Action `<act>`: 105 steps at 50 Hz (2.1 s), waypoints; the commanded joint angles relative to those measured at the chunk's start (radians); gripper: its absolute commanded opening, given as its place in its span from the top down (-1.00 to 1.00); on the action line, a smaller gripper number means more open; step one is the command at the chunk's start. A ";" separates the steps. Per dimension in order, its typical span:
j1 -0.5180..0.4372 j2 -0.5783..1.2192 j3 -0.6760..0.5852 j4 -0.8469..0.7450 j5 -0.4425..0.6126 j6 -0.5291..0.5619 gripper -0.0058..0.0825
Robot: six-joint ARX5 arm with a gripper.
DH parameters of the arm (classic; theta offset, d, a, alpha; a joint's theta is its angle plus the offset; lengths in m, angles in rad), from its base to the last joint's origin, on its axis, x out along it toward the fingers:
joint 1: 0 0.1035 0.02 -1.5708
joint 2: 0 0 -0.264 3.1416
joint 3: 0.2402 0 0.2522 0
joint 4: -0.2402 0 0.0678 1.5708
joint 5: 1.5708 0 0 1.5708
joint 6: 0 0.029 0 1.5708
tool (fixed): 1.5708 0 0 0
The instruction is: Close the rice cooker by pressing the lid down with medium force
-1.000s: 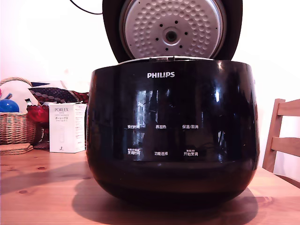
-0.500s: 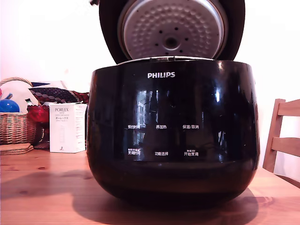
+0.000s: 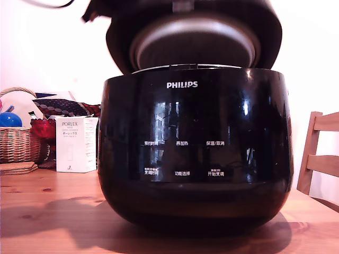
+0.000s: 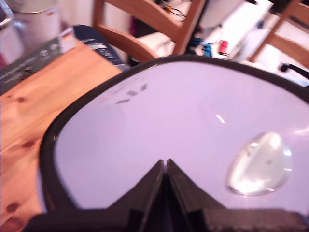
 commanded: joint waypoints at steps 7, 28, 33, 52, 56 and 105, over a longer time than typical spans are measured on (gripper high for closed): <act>-0.009 -0.086 -0.161 0.155 -0.019 -0.002 0.91; -0.085 -0.140 -0.399 0.431 -0.037 0.029 0.91; -0.114 -0.140 -0.434 0.478 -0.063 0.047 0.91; -0.121 -0.168 -0.565 0.630 -0.125 0.052 0.91; -0.121 -0.197 -0.603 0.662 -0.151 0.051 0.91; -0.143 -0.131 -0.691 0.585 -0.178 0.072 0.91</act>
